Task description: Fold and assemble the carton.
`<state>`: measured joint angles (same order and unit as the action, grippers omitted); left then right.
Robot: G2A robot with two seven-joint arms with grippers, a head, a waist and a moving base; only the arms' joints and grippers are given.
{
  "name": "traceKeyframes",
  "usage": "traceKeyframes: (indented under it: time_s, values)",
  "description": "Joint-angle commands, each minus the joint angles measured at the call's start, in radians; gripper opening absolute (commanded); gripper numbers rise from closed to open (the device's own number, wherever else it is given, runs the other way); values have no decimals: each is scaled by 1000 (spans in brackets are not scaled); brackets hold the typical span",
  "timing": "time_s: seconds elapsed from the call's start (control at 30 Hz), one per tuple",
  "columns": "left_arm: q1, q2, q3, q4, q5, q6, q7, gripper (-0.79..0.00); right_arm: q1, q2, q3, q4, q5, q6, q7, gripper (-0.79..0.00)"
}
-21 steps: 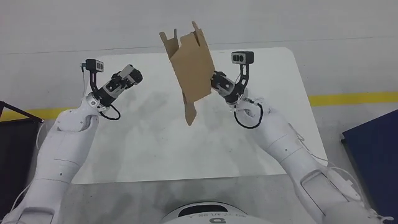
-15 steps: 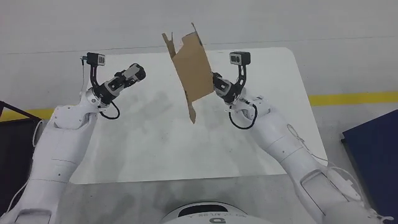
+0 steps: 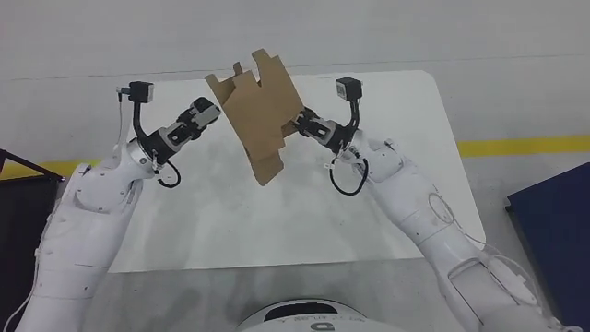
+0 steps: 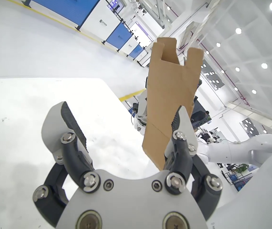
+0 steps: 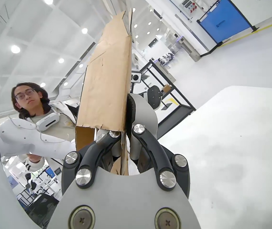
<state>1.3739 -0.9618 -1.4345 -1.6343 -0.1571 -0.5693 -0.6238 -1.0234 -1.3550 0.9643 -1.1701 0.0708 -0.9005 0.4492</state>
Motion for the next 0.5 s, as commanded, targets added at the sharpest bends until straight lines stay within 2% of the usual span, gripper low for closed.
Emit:
traceKeyframes:
  time_s: [0.0, 0.2, 0.47]
  values:
    - [-2, 0, -3, 5, -19, -4, -7, 0, -4, 0, -3, -10, -5, 1, 2, -785]
    - [-24, -1, -10, 28, -134, -26, -67, 0, -4, 1, -21, -11, 57, -10, 69, -785]
    - [-70, -3, 11, 13, -59, 18, -82, 0, 17, -3, -42, 18, 94, -13, 114, -785]
